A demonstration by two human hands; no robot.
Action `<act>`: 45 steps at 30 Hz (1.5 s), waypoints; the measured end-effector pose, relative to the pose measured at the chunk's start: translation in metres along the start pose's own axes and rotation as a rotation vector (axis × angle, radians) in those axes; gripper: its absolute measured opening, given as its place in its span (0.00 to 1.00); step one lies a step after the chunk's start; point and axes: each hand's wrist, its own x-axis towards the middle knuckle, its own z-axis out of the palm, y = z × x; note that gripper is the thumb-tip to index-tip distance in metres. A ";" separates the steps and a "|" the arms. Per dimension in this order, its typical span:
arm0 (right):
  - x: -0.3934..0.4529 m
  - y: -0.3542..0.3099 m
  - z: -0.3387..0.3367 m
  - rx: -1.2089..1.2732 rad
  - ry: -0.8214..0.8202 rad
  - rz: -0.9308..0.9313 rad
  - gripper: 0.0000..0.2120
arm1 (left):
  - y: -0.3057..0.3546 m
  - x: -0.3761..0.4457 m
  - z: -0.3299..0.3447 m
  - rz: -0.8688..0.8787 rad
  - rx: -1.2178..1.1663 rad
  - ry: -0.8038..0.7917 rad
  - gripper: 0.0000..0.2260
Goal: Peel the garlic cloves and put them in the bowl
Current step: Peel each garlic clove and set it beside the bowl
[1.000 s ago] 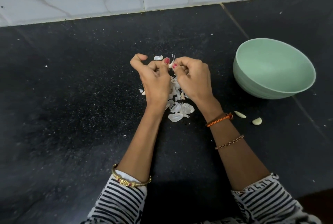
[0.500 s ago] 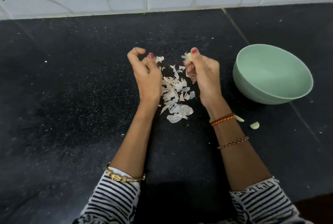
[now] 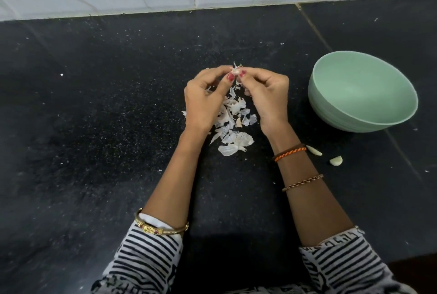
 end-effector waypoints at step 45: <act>-0.003 -0.011 -0.003 0.146 -0.194 0.098 0.08 | 0.004 0.002 0.000 -0.130 -0.189 0.090 0.04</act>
